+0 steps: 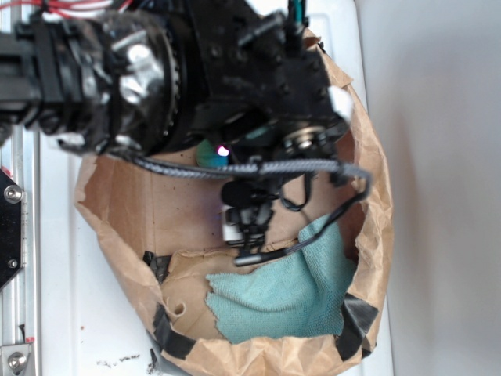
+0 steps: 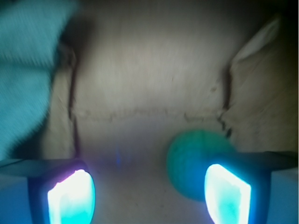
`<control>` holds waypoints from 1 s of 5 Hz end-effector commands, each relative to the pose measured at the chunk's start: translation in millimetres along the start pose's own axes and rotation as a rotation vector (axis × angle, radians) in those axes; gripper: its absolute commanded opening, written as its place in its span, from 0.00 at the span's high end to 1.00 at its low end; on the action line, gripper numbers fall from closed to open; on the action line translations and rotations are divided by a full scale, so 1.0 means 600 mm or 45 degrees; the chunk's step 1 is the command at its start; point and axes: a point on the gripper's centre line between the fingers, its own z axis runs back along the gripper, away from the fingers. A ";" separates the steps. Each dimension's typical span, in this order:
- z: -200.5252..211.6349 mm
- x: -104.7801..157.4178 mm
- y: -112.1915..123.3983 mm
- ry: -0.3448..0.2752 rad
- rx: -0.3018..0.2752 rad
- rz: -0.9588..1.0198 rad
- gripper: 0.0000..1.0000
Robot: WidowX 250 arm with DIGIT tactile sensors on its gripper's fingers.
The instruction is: Grab the green ball.
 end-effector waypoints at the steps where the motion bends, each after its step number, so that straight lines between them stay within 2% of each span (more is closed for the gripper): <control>1: -0.009 0.008 0.017 -0.088 0.078 -0.007 0.00; 2: -0.018 0.008 0.019 -0.101 0.148 -0.006 0.00; 4: -0.004 0.002 0.024 -0.205 0.324 0.085 0.00; 5: -0.002 -0.002 0.025 -0.218 0.361 0.112 0.00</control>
